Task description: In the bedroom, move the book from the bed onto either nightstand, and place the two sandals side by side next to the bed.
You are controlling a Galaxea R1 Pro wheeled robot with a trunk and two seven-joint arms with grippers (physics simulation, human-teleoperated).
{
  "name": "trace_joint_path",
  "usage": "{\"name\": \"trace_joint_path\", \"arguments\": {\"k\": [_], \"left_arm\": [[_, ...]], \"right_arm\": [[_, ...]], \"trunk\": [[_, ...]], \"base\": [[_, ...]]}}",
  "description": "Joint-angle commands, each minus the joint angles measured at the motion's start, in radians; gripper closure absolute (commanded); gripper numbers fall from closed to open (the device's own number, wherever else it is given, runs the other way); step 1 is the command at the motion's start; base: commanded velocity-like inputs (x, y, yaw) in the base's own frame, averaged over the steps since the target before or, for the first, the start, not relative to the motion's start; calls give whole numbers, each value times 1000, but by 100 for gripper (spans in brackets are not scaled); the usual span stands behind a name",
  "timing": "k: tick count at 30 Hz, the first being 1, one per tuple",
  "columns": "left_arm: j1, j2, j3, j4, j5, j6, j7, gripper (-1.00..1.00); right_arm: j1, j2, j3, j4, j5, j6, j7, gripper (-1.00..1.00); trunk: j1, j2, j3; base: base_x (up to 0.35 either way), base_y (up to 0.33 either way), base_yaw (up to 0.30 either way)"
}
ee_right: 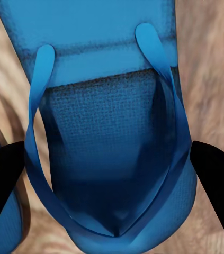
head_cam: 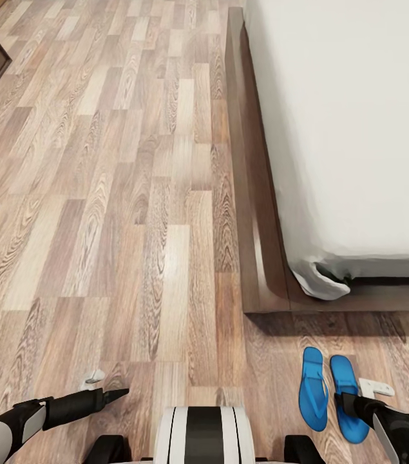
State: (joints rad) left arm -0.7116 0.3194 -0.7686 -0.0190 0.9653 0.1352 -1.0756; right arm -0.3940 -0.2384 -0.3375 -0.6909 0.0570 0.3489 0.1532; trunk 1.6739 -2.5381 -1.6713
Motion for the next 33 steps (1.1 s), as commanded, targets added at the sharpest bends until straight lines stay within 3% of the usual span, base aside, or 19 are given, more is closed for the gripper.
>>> {"name": "trace_joint_path", "arguments": {"k": [1,15,20,29,33], "left_arm": [[0,1,-8,-1,10,10,-3,-100],[0,0,-8,-1,10,10,-3,-100],[0,0,-8,-1,10,10,-3,-100],[0,0,-8,-1,10,10,-3,-100],[0,0,-8,-1,10,10,-3,-100]], "right_arm": [[0,1,-4,-4,6,4,8,100],[0,1,-3,-54,4,-40,8,100],[0,1,-3,-55,4,-41,8,100],[0,1,-3,-55,3,-41,8,100],[0,1,-3,-55,4,-41,8,100]], "trunk": [[0,0,-1],[0,0,-1],[2,-1,-20],[2,-1,-20],[4,-2,-35]], "base": [[0,0,0],[0,0,0],[0,0,0],[0,0,0],[0,0,0]]}}
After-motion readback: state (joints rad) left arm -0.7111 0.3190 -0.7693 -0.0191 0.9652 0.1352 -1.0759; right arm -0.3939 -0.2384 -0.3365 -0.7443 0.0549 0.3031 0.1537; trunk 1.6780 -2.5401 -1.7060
